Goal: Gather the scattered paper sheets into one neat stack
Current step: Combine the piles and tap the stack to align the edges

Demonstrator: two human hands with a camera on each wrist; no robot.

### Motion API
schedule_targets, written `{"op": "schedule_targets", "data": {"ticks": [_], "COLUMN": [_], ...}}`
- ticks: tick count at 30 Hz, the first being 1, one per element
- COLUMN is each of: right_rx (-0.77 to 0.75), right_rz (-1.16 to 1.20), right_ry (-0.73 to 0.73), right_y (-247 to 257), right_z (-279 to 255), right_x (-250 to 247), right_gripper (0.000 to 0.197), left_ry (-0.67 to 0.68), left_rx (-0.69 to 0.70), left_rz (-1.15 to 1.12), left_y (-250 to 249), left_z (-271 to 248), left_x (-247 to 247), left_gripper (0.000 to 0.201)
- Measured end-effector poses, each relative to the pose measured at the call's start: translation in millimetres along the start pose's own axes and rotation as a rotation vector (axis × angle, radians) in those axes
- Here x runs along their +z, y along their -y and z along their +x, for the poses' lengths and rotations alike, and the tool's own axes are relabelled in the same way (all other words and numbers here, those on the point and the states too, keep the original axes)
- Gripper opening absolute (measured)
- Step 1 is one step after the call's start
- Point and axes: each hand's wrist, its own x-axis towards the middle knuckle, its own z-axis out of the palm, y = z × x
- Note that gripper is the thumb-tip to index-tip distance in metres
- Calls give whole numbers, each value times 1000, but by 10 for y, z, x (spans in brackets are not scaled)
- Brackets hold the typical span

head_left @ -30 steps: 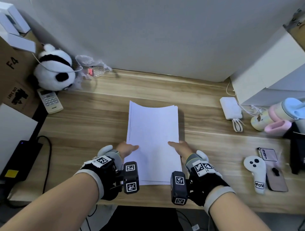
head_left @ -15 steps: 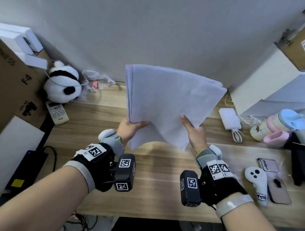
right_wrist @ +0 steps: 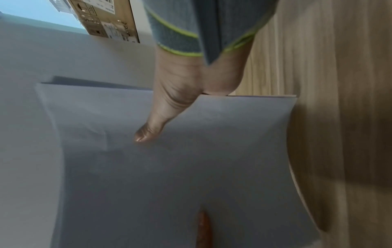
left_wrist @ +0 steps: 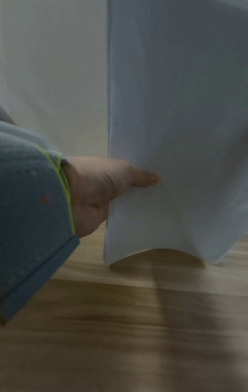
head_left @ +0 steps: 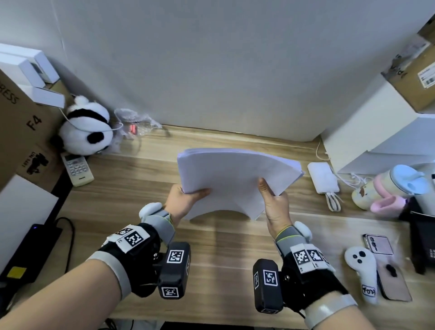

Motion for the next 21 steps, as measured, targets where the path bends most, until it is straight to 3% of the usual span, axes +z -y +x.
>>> {"op": "schedule_targets", "data": {"ticks": [2,5,7,14,18,21], "right_rx": [-14,-64,-124,-276,-287,-419], "right_rz": [20,48,78,108,58,-21], "right_ry": [0,-28,-64,-158,-157,-202], "right_y": [66,195,295,593,670,819], "right_z": [-8,0,31,67,71,48], "right_x": [-11,-41,-43,116,125,145], "right_gripper": [7,55,69,25,14,17], "left_ry": [33,30,28,43,71,60], "left_rx": [27,61,95,113,86,80], "left_rz": [20,26,20,-9,5,0], "left_y": [-69,-181,-268,-409,-372,-350], "left_z": [-7,-14,-17,-13,-55,-72], "left_x": [-11,-10,14,90,93,105], "left_gripper": [25,20,17,17,24,22]}}
